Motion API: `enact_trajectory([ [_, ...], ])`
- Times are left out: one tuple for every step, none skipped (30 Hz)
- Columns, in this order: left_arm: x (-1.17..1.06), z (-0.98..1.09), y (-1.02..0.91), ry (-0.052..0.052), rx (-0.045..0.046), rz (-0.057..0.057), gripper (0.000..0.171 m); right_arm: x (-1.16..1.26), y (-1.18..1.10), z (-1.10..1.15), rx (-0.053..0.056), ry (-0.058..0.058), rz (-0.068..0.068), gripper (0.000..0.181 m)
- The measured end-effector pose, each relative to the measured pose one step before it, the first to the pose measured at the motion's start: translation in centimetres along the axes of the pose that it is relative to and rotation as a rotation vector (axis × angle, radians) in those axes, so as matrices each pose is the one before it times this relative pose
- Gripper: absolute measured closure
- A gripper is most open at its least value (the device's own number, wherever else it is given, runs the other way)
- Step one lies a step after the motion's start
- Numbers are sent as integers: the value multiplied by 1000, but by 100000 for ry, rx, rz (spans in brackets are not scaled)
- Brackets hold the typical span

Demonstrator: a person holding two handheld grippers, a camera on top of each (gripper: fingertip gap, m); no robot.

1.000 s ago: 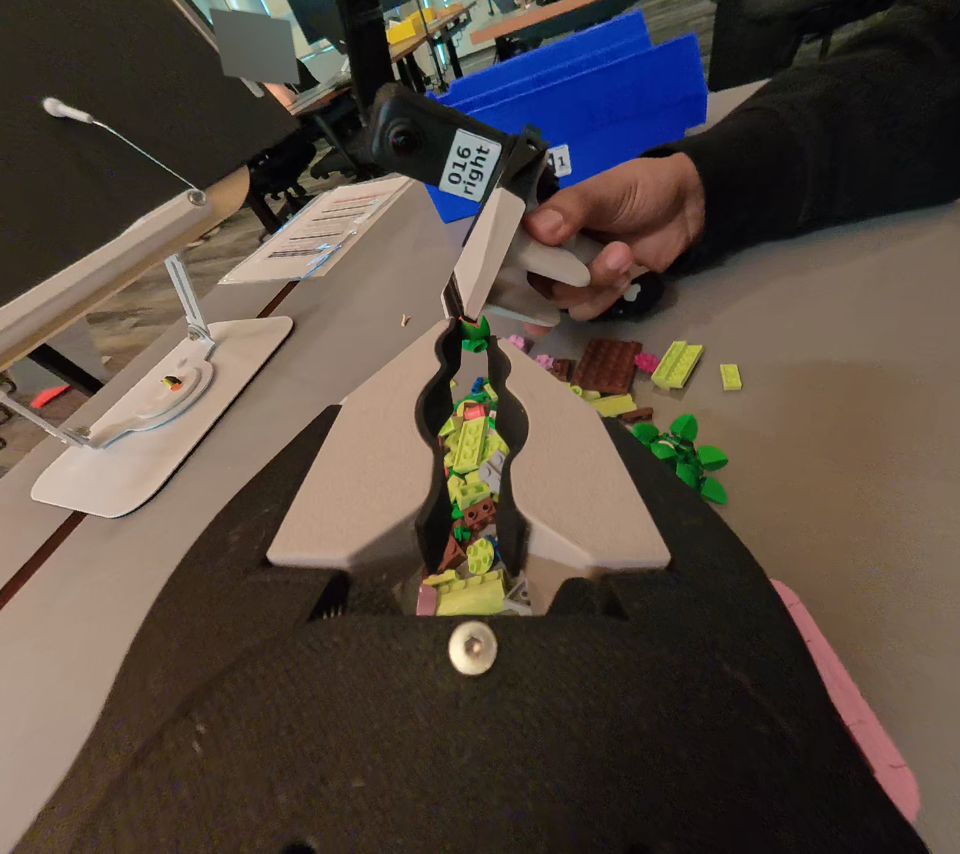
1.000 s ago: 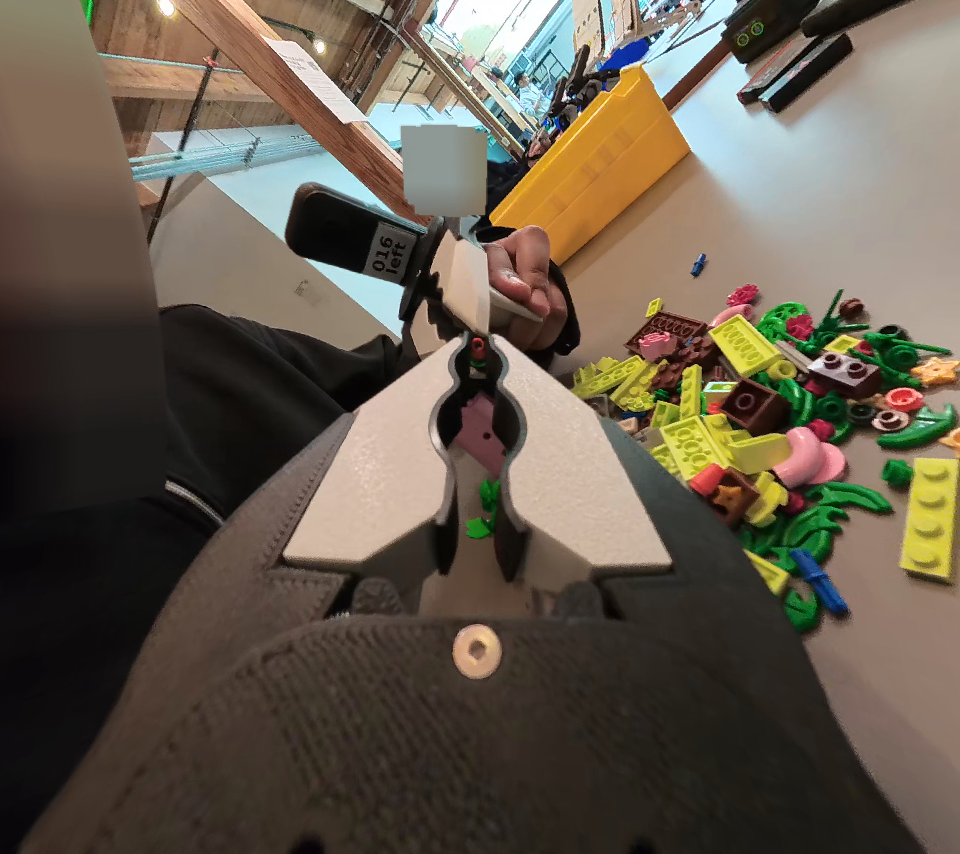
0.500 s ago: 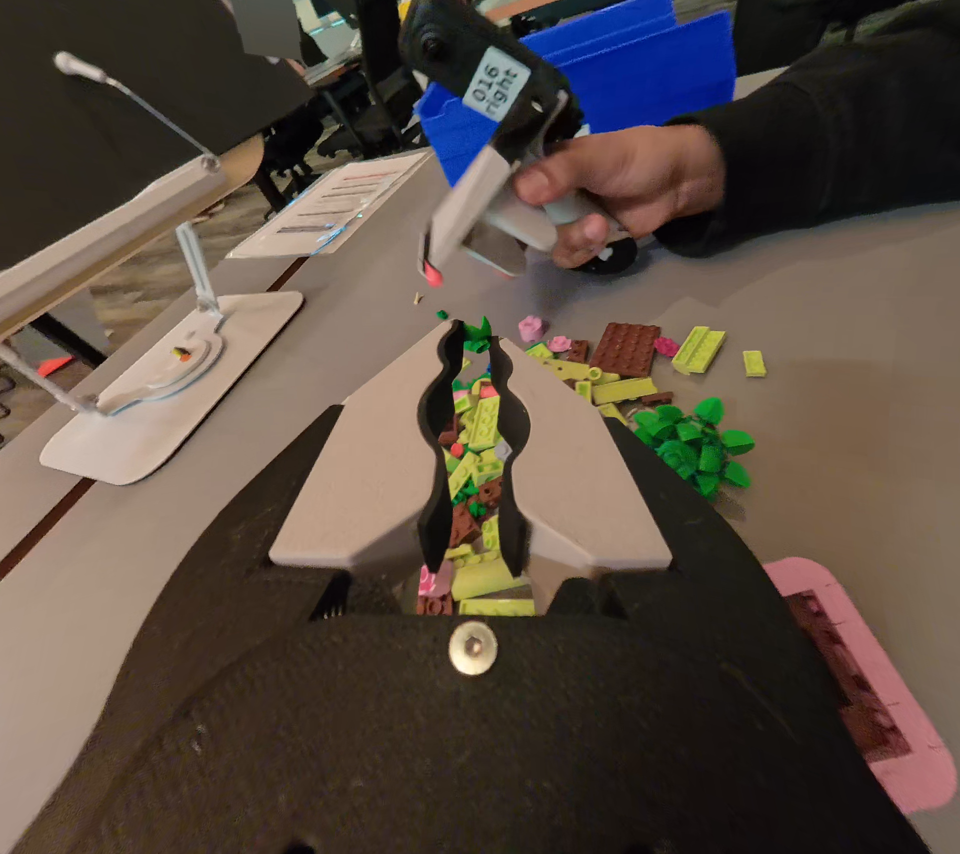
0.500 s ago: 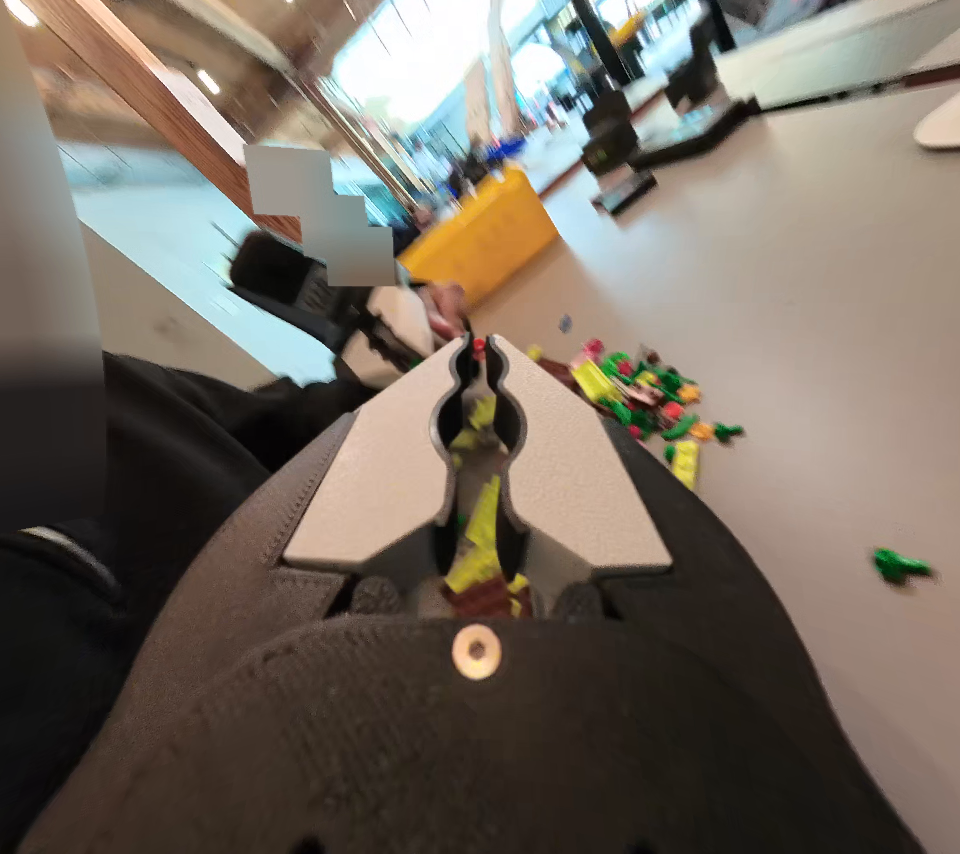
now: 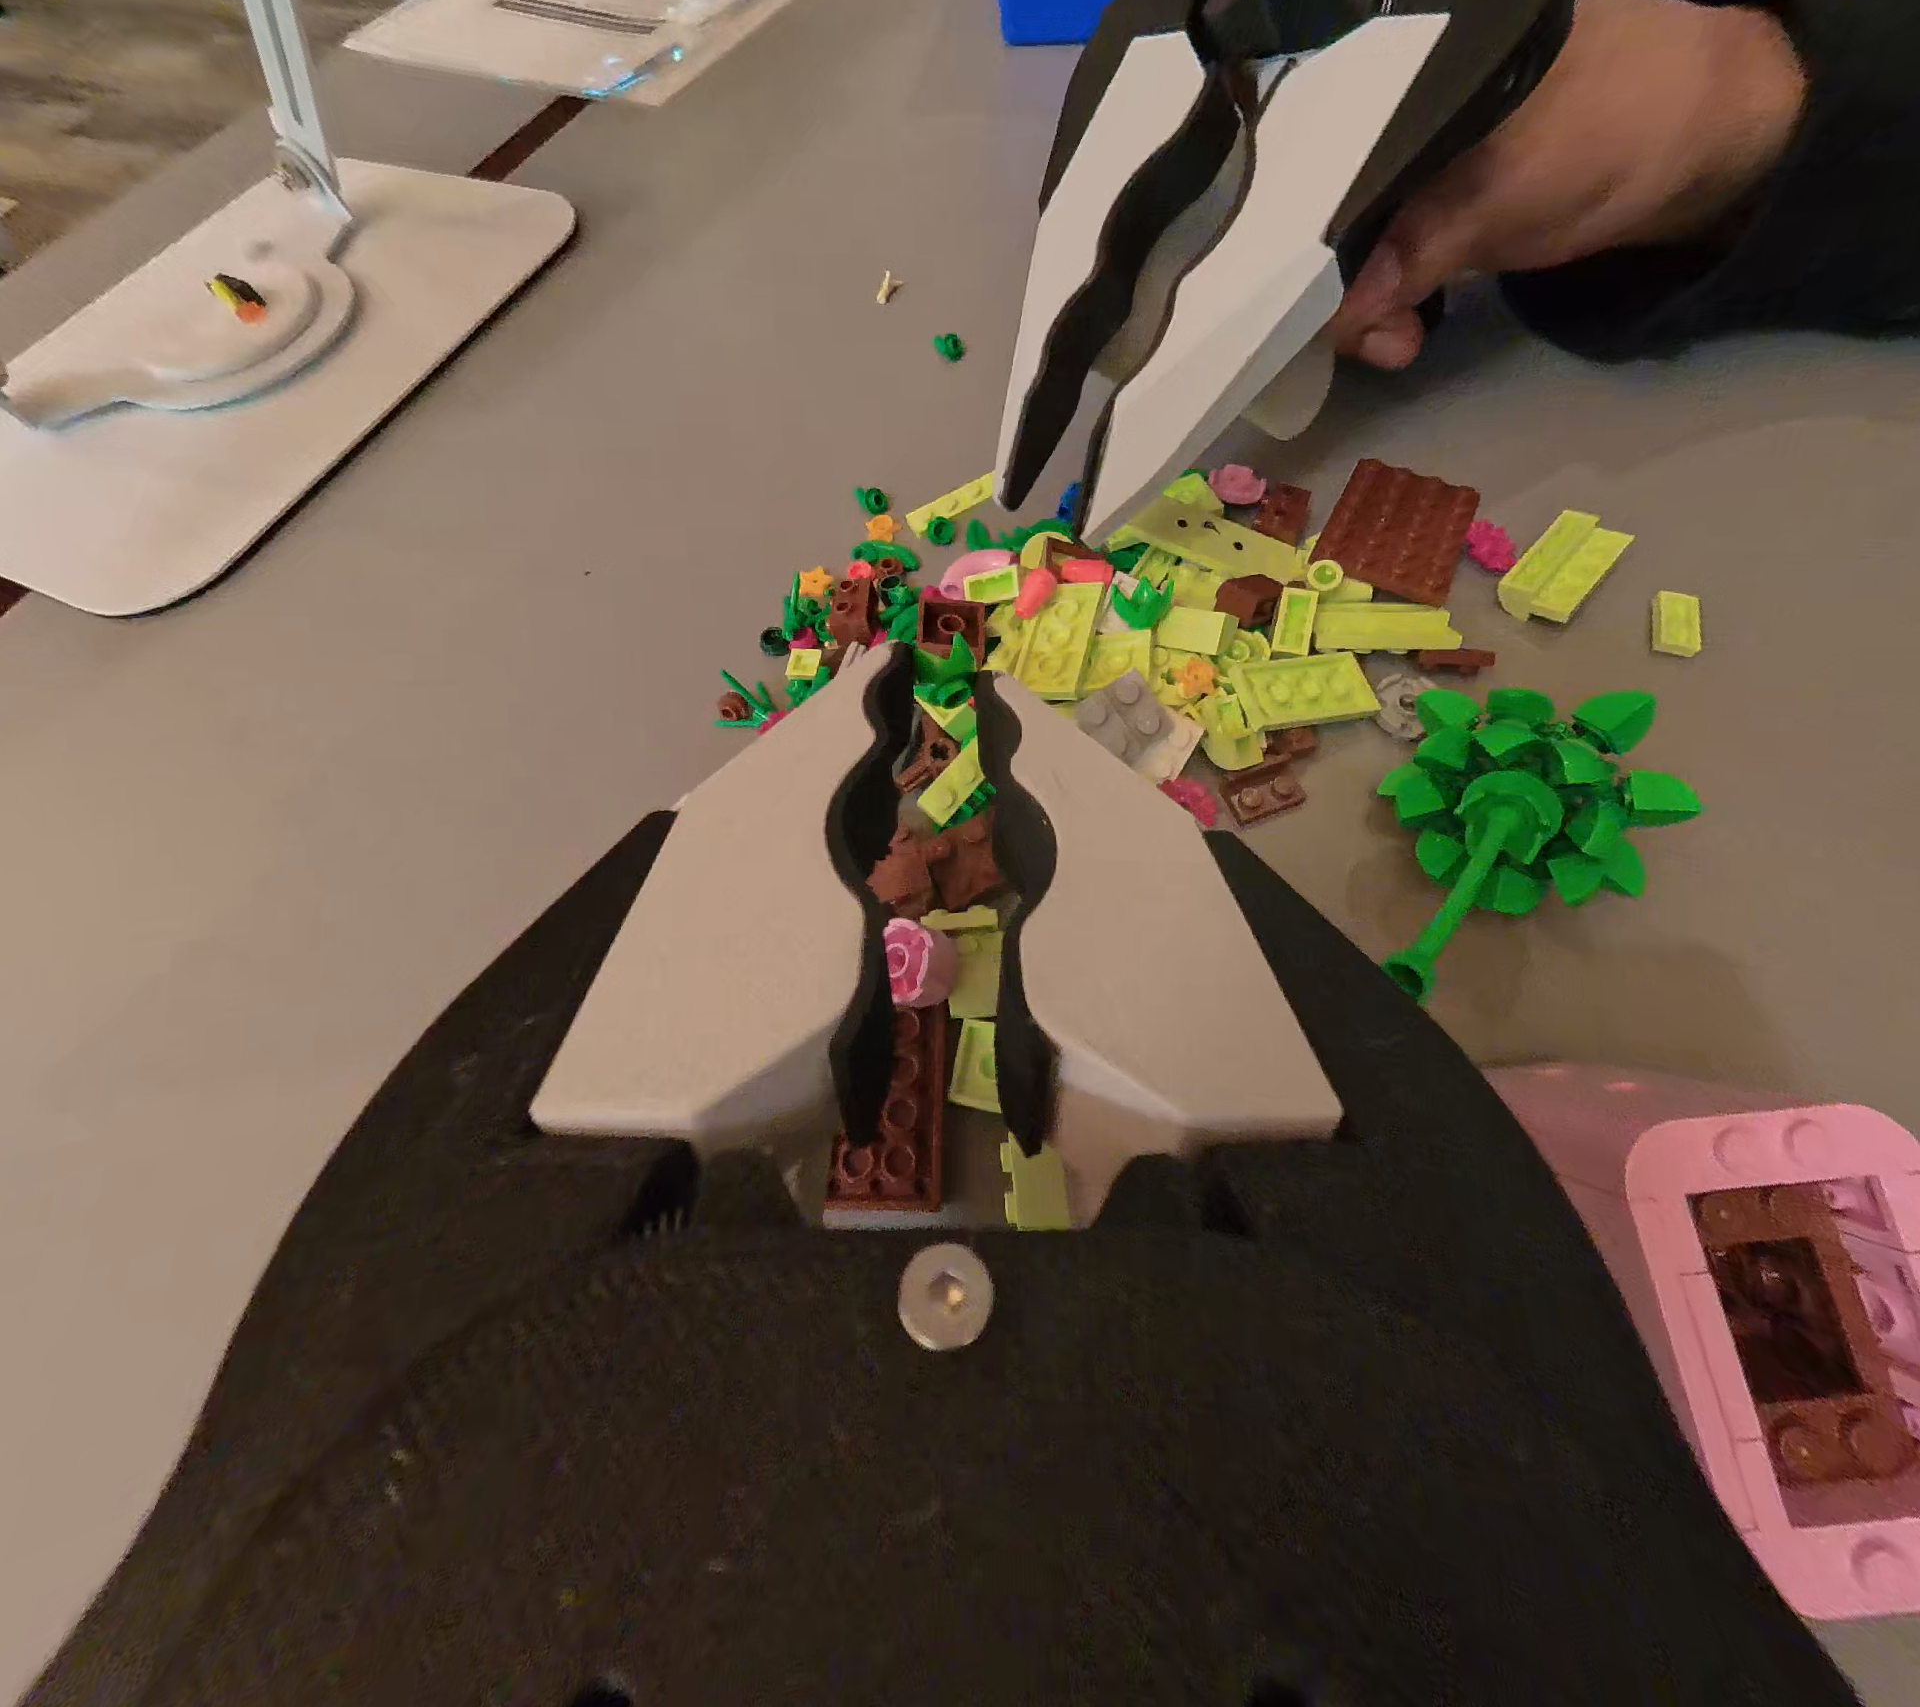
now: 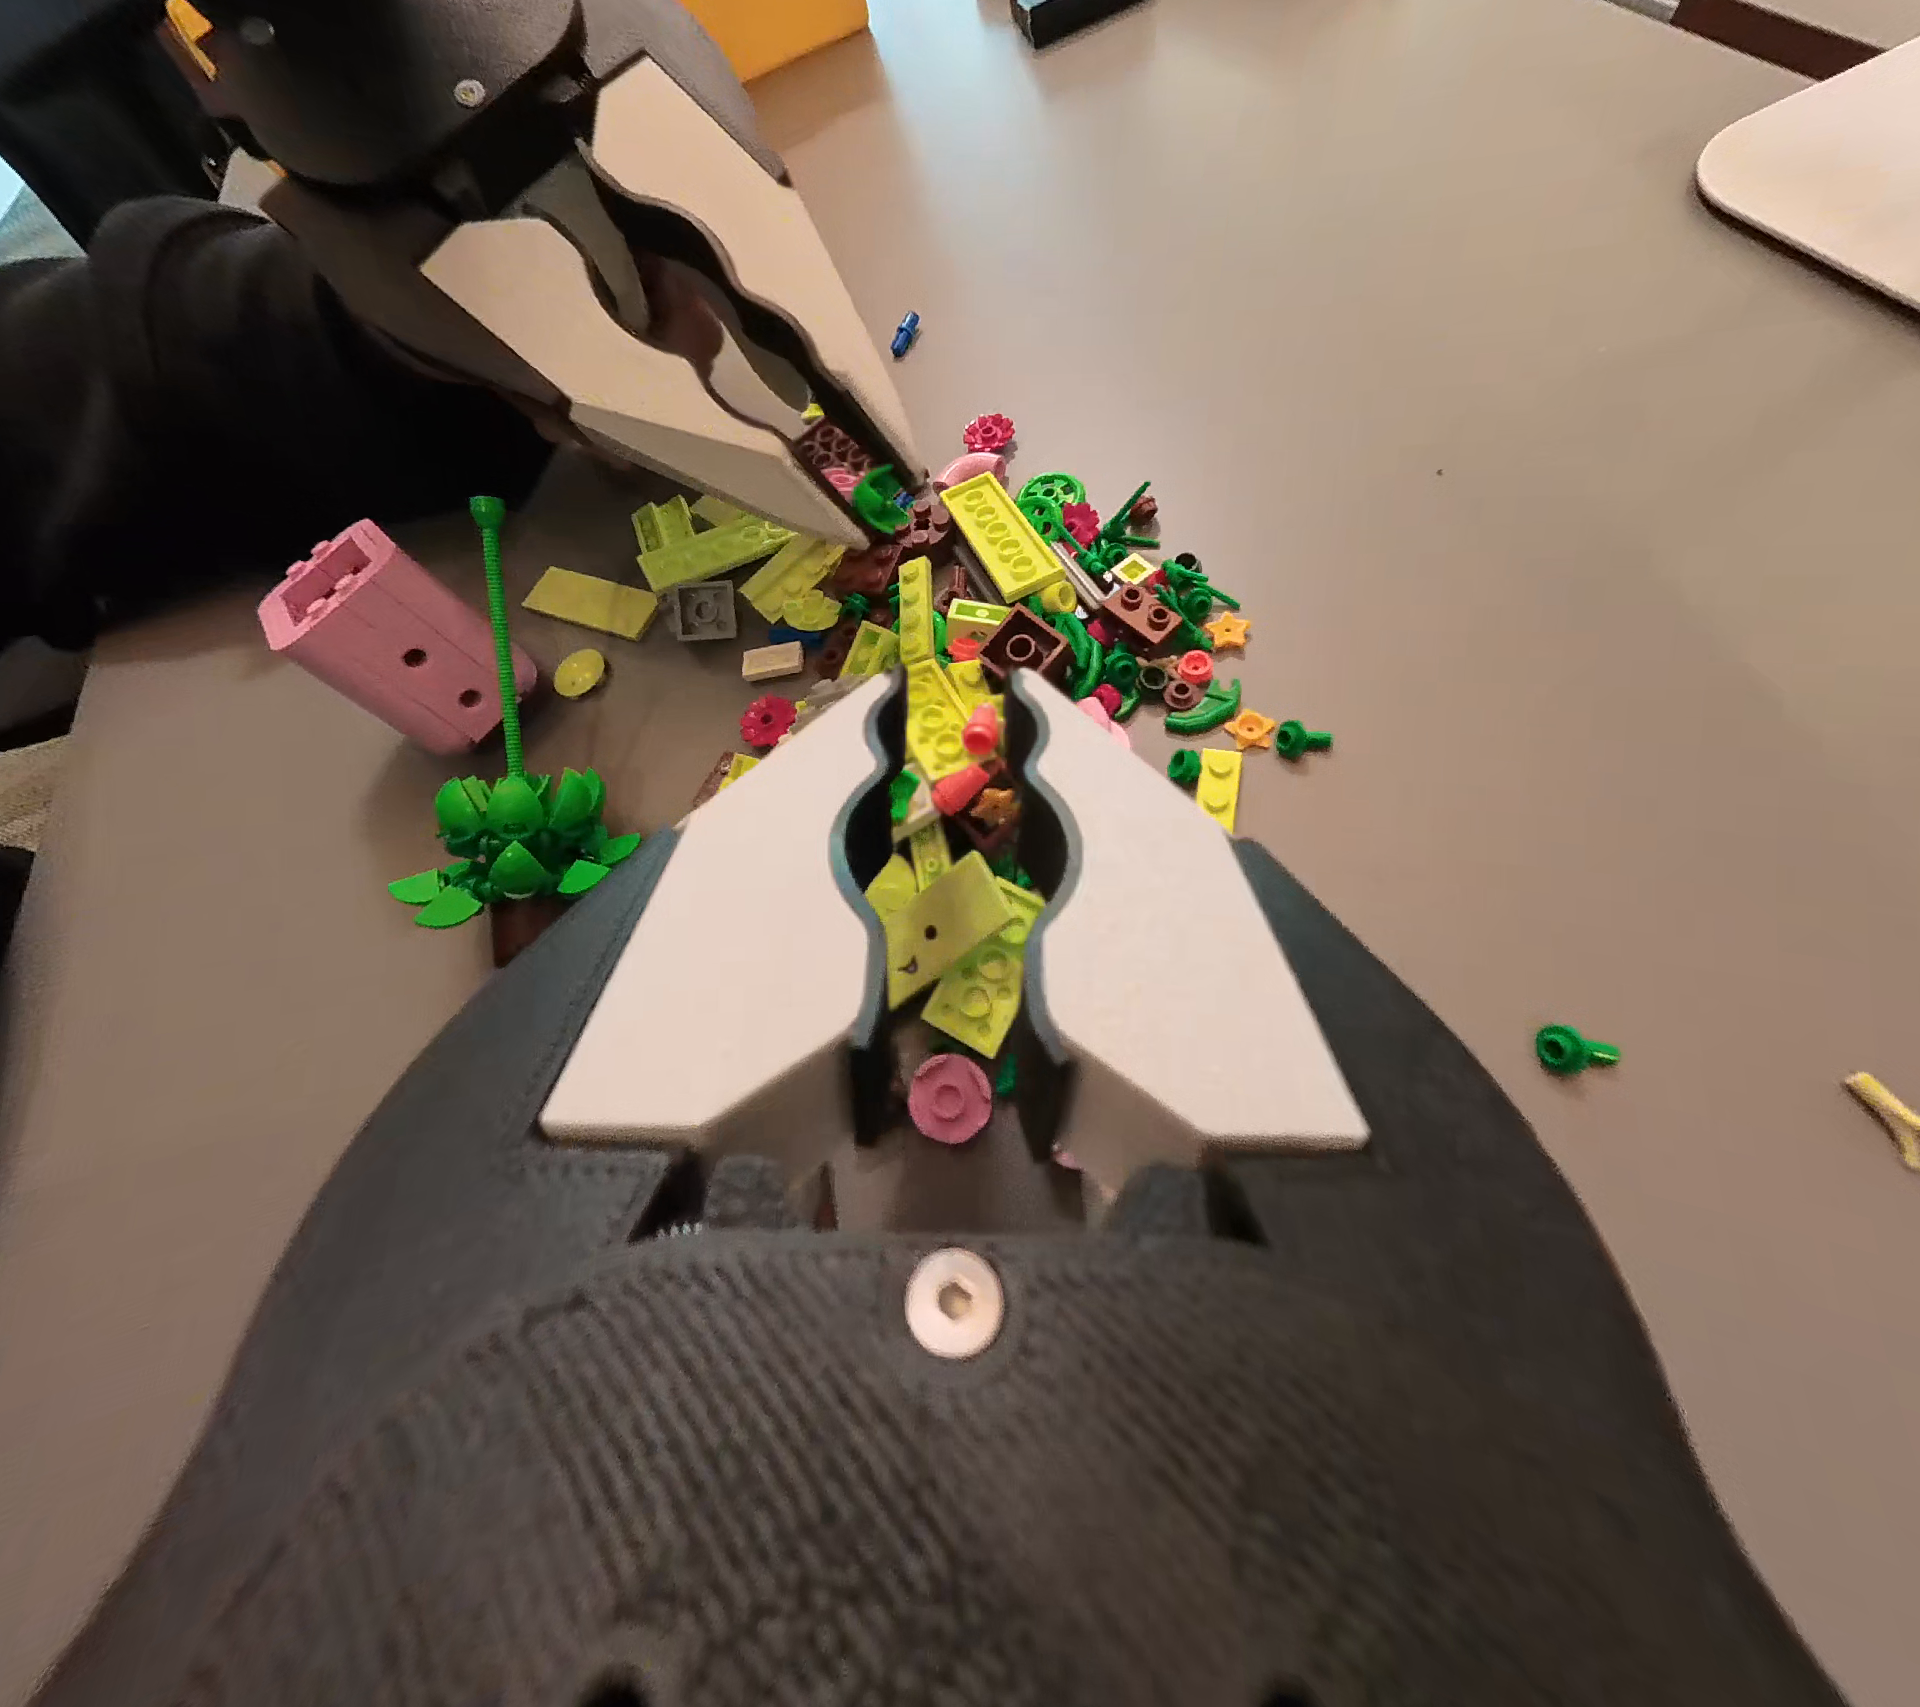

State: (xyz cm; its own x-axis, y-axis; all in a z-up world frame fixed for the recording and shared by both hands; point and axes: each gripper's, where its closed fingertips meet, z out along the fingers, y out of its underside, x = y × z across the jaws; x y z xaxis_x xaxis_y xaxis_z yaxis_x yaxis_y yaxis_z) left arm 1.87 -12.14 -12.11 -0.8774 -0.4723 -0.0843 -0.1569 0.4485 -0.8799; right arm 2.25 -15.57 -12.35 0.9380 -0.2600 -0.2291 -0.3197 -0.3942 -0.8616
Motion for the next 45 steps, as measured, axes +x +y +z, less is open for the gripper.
enact_trajectory([
  [-5,-86,-100,-444,886,482,161,17,-31,-22,228,202,-54,166],
  [22,-70,-117,26,902,200,159,14,-66,-56,515,-3,174,165],
  [-1,-51,-76,170,581,-185,156,23,-70,-53,541,-116,421,165],
  [-28,-29,-24,310,249,-494,154,32,-77,-65,565,-210,581,165],
  [-40,-22,-35,295,332,-664,151,39,-84,-70,589,-283,637,165],
  [-39,-72,-81,293,676,-741,150,18,-59,-44,465,-346,624,165],
  [-76,-83,-88,152,794,-829,149,17,-55,-48,370,-303,514,165],
  [-96,-85,-95,124,858,-977,148,-3,-46,-37,350,-248,296,164],
  [-119,-86,-105,73,833,-1205,148,-36,-31,-29,286,-320,27,164],
  [-131,-65,-75,135,647,-1335,148,-129,-22,-19,144,-661,-356,164],
  [-142,-62,-60,85,566,-1396,149,-240,-33,9,146,-1206,-1042,164],
  [-235,-70,-104,-494,863,-1442,148,-447,-66,28,317,-2037,-2239,162],
  [-258,-87,-138,-837,1106,-1268,149,-807,-68,97,192,-3749,-3697,159],
  [-316,-108,-194,-1269,1460,-859,149,-1198,17,190,-435,-5456,-5029,155],
  [-318,-137,-243,-1542,1862,-74,149,-1227,140,329,-1450,-4842,-5495,154],
  [-236,-143,-230,-1323,1817,413,150,-1076,211,445,-2024,-3278,-5066,152],
  [-175,-117,-160,-937,1282,296,150,-1019,177,513,-2068,-2747,-4107,150],
  [-118,-60,-80,-575,601,-223,150,-1005,111,533,-1868,-2950,-2549,149],
  [-34,8,8,109,-86,-368,150,-931,11,504,-1476,-3118,-618,147],
  [24,42,52,315,-387,-110,150,-837,-76,435,-1006,-3262,1069,143],
  [32,24,26,155,-296,126,150,-685,-95,358,-837,-2800,1771,142],
  [3,13,15,-173,-83,278,150,-489,-115,281,-455,-1739,1310,140],
  [30,7,7,-108,-85,350,150,-137,-172,197,251,437,511,139],
  [25,22,16,-26,-211,294,150,181,-172,103,504,2560,14,140],
  [16,27,27,16,-225,193,150,165,-181,67,631,2352,-177,141],
  [36,17,9,119,-132,158,150,234,-203,49,780,2621,467,143],
  [54,2,0,363,-10,158,150,80,-233,85,1075,1555,885,144],
  [36,-16,-12,241,150,45,150,-243,-298,139,1589,-472,1038,144],
  [6,-17,-24,206,176,-106,150,-151,-216,186,1035,-38,1659,145],
  [14,-18,-18,357,127,-232,150,-139,-38,240,145,115,1521,146],
  [0,-13,-18,306,198,-328,150,-260,105,265,-609,-647,654,148],
  [-26,-25,-31,79,259,-379,150,-75,275,250,-1661,567,71,152],
  [-14,-34,-28,221,251,-336,150,126,369,176,-2369,1796,-703,157],
  [-18,-19,-32,133,237,-303,150,132,285,84,-1949,1590,-1397,163],
  [-21,-19,-12,52,158,-228,150,101,145,-19,-962,1074,-1342,171],
  [0,-3,-4,144,38,-102,150,65,-19,-140,206,329,-665,181],
  [18,2,-4,135,31,8,150,11,-267,-252,1701,-662,618,181],
  [7,-8,-1,-33,32,68,150,40,-488,-419,3025,-1285,1651,181],
  [-3,0,-4,-102,33,155,149,228,-641,-560,3915,-483,1980,181],
  [11,-4,-7,-180,74,233,150,432,-735,-719,4490,680,1745,181],
  [-17,-9,-57,-339,427,402,150,394,-880,-816,5260,297,1529,181],
  [4,-33,-131,-360,933,753,150,228,-1030,-870,5999,-999,1959,181],
  [28,-65,-155,-271,1202,954,151,175,-1129,-863,6565,-1336,2613,181],
  [91,-62,-198,125,1442,1090,151,224,-1169,-855,6760,-1028,2821,181],
  [260,-77,-231,1154,1800,1196,151,226,-1113,-803,6730,-1036,2432,181],
])
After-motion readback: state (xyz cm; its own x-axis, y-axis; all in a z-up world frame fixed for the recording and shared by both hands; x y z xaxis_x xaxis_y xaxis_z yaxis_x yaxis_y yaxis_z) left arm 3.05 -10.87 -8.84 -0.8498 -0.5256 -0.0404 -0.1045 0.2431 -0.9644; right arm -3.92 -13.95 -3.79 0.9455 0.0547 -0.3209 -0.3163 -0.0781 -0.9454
